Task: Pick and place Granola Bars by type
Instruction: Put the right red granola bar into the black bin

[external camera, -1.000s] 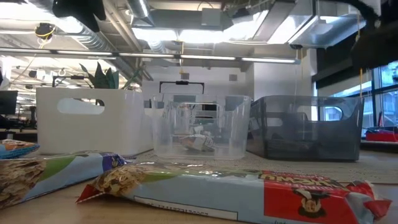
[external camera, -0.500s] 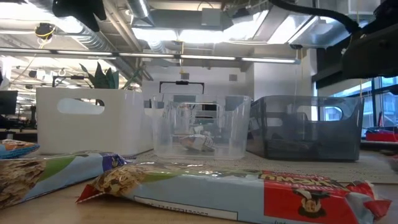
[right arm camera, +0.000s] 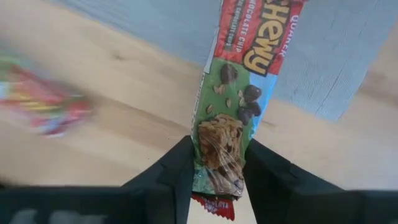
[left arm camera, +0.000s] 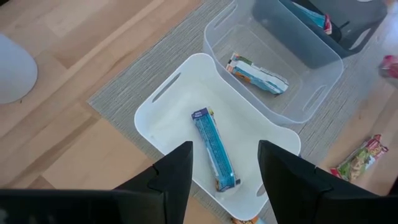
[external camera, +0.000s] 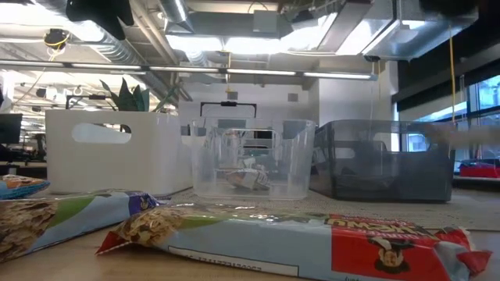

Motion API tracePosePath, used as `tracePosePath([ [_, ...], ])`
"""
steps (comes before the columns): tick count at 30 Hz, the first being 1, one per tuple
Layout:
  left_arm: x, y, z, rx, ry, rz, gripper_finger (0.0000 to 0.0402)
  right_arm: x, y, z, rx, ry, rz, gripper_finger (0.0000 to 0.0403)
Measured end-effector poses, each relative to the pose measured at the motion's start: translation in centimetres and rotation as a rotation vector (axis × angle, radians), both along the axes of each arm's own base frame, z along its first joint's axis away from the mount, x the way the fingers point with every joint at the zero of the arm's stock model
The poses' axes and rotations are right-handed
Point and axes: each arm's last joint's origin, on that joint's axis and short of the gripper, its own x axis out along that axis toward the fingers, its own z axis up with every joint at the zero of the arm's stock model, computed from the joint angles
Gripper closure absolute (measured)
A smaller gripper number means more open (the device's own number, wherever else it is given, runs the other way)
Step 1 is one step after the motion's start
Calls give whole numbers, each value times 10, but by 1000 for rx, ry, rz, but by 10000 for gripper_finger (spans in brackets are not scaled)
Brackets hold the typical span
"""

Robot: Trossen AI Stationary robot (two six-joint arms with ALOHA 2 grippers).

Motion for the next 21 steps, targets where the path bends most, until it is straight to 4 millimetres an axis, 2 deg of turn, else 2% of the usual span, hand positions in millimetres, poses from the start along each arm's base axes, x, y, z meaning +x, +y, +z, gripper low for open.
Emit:
tracePosePath([
  [4, 0, 0, 0, -7, 2, -4, 226, 7, -1, 50, -97, -103, 72, 275],
  [7, 0, 0, 0, -7, 2, -4, 225, 10, -11, 93, -173, -175, 115, 275],
  [9, 0, 0, 0, -7, 2, -4, 227, 13, -17, 120, -191, -298, 190, 275],
  [12, 0, 0, 0, -6, 2, -4, 228, 15, -36, 157, -242, -423, 193, 275],
  [15, 0, 0, 0, -5, 2, -4, 226, 20, -57, 175, -292, -466, 209, 275],
  [21, 0, 0, 0, 18, 11, -38, 228, 46, -109, 176, -218, -339, 264, 275],
])
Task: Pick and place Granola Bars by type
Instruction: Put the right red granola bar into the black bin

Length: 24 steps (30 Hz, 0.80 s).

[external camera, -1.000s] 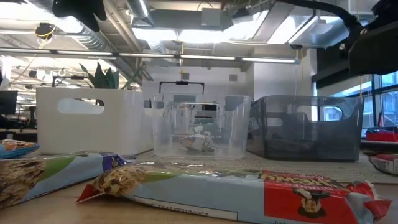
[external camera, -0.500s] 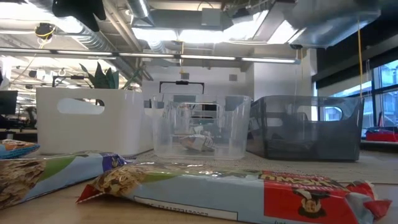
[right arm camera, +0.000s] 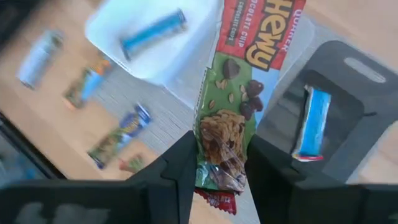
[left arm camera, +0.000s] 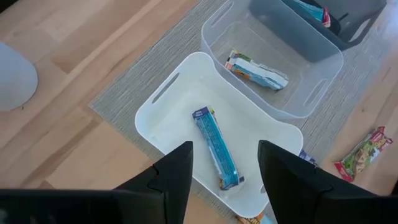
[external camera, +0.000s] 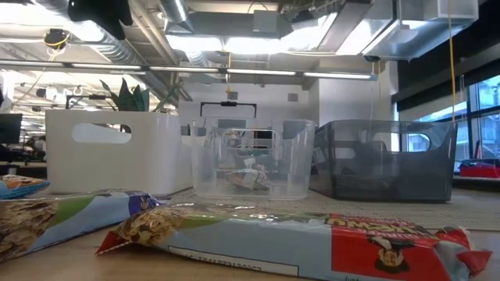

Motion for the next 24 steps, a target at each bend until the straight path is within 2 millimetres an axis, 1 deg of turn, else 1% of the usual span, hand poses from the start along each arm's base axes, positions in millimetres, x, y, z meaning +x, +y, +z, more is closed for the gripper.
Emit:
tracePosePath([
  [5, 0, 0, 0, 16, 6, -24, 226, 18, -41, -25, 47, 197, 89, 275],
  [8, 0, 0, 0, 28, 11, -43, 227, 18, -60, -42, 90, 310, 107, 277],
  [11, 0, 0, 0, 34, 13, -51, 228, 15, -76, -61, 126, 409, 109, 282],
  [16, 0, 0, 0, 49, 18, -72, 225, 2, -96, -87, 147, 524, 54, 289],
  [20, 0, 0, 0, 59, 19, -76, 227, -4, -106, -105, 190, 535, 29, 289],
  [24, 0, 1, 0, 84, 14, -62, 227, -4, -113, -126, 225, 545, 14, 290],
])
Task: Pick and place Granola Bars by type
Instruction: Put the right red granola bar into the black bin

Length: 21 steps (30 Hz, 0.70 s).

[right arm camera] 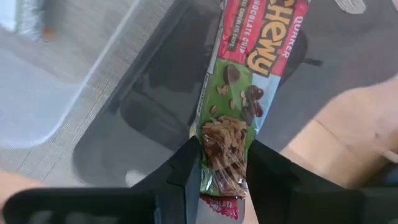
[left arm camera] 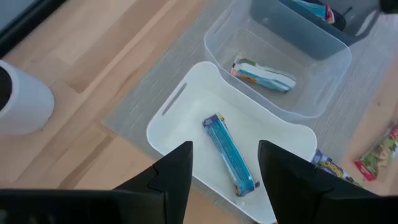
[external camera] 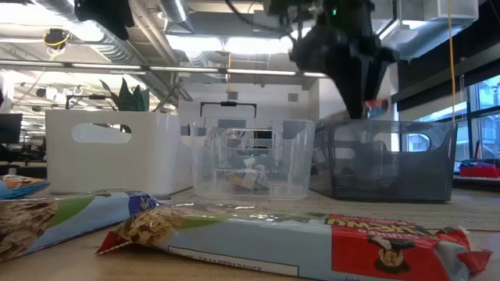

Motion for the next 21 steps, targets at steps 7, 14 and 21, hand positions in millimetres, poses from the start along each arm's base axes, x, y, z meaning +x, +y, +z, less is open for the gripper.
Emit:
tracePosePath([
  [7, 0, 0, 0, 21, 2, -11, 228, -4, -8, -36, 20, 0, -26, 290],
  [14, 0, 0, 0, 25, 4, -16, 225, -12, -11, -58, 14, 32, -38, 290],
  [21, 0, 0, 0, 32, 8, -28, 228, -17, -11, -68, 9, 45, -55, 290],
])
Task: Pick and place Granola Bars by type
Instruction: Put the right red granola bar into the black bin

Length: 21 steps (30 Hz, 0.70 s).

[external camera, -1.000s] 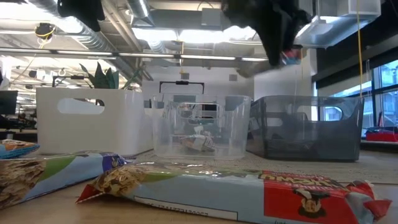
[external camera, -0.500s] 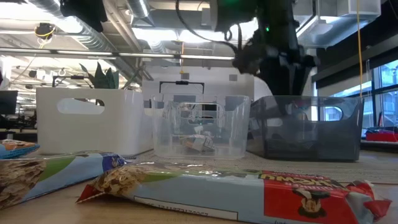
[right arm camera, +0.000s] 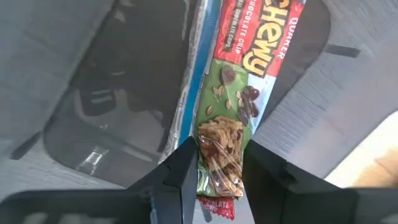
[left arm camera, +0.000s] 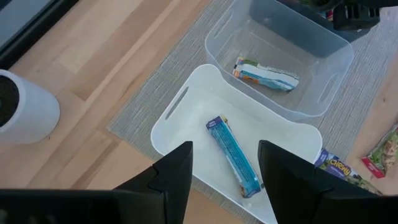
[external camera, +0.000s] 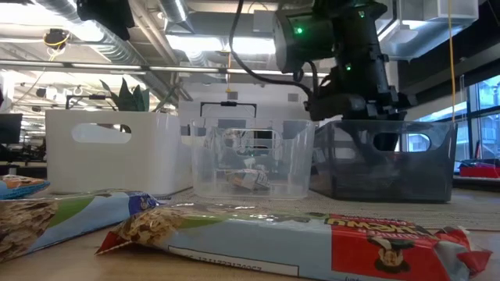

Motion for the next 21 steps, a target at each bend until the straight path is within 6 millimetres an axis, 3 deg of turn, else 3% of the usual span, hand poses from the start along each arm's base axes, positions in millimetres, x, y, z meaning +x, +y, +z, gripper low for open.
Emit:
tracePosePath([
  [6, 0, 0, 0, 1, 0, -1, 227, 2, 1, -1, 24, -18, -3, 286],
  [15, 0, 0, 0, 1, 0, -1, 226, 5, 1, -1, 6, -50, -3, 224],
  [21, 0, 0, 0, 0, 0, -1, 227, 1, 1, 7, -22, 8, 9, 213],
])
